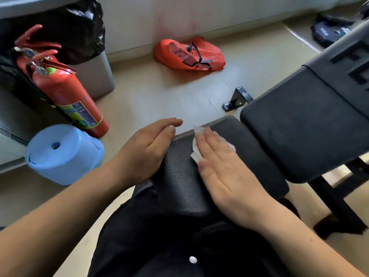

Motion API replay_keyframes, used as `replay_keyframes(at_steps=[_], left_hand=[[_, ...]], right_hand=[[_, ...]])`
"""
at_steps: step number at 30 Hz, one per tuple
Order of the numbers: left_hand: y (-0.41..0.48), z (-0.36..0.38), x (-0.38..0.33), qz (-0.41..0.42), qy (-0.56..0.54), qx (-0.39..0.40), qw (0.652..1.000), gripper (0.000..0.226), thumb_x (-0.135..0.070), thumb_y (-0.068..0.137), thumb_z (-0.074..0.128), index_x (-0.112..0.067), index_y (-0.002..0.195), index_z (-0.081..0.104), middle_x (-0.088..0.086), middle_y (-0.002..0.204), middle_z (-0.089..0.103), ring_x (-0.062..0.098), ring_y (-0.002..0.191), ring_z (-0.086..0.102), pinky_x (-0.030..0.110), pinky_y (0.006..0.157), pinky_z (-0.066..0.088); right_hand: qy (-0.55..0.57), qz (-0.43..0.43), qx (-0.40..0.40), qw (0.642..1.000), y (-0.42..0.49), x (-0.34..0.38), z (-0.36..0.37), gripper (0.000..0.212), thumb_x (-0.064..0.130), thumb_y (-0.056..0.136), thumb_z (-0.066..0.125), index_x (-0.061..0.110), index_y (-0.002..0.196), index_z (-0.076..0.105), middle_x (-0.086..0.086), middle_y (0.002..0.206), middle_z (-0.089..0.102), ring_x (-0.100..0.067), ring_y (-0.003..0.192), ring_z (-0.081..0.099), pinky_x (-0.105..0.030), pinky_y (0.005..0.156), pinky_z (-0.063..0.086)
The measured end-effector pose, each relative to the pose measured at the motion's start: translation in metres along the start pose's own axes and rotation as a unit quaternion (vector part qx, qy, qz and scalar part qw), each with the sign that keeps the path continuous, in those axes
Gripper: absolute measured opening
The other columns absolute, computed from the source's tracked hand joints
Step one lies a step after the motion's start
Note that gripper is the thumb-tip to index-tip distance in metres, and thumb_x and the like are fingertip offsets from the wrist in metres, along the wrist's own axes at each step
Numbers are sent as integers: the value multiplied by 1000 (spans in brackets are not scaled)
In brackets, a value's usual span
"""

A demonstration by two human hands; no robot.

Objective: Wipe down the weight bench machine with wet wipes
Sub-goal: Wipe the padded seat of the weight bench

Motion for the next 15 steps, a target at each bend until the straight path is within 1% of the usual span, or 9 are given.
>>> replay_keyframes(at_steps=[2,3,5,6,8,9,10,13,15], left_hand=[[0,-1,2,8,3,3,1000,50,-45,98,38,-26,138,63,-19,139,61,-4,134,49,31,120,33],[1,-1,2,12,2,5,1000,50,-46,98,39,-27,137,63,-20,138,62,-4,134,49,32,120,33],[2,1,2,15,-8,11,1000,47,-47,97,39,-30,133,65,-22,136,63,-4,133,50,32,120,33],[2,2,2,14,-18,14,1000,45,-45,97,40,-31,131,66,-23,133,64,-4,132,51,32,119,34],[3,7,1,10,-46,26,999,41,-40,97,41,-32,127,68,-22,130,67,-2,130,54,33,119,35],[3,9,0,10,-59,34,998,40,-39,97,41,-32,126,68,-21,129,68,1,129,55,35,119,35],[4,12,-1,11,-70,42,997,40,-37,97,41,-31,126,69,-19,129,69,4,129,56,40,120,35],[7,16,-2,5,-93,52,994,41,-35,98,42,-28,128,70,-13,131,69,12,131,57,49,120,34],[8,18,-2,-1,-104,55,993,43,-34,98,42,-25,130,69,-11,134,68,11,133,56,48,121,33]], right_hand=[[12,32,13,999,-16,-29,-2,69,58,99,4,30,162,6,17,168,-7,13,150,-15,-15,122,-10],[7,68,23,997,-24,-52,-2,63,57,101,5,34,160,2,18,168,-9,16,148,-17,-13,121,-11],[-7,160,25,987,-41,-106,-4,60,52,106,11,31,161,1,16,170,-8,16,147,-17,-15,122,-11],[-14,194,12,981,-49,-127,-5,66,56,104,12,27,162,4,13,171,-5,13,149,-14,-19,125,-9],[-13,218,-16,976,-57,-144,-4,87,67,90,1,22,163,8,8,173,-1,5,154,-9,-28,128,-3],[-10,219,-25,975,-59,-139,-2,92,68,85,-3,21,163,9,7,173,-1,1,156,-9,-30,129,-3],[-6,209,-40,977,-61,-128,0,91,67,86,-3,21,163,11,6,173,0,-2,157,-8,-32,129,-2],[8,99,-89,991,-56,-57,0,75,57,101,13,16,163,23,3,172,11,-8,159,2,-38,130,7],[-4,25,-71,997,-42,-13,3,71,51,105,13,13,163,23,0,172,11,-10,159,1,-37,130,6]])
Point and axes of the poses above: each hand's wrist, its own y-axis towards the middle knuckle, its own z-axis out of the palm, x = y × z, the point moved 10 cm from there along y, towards the middle knuckle
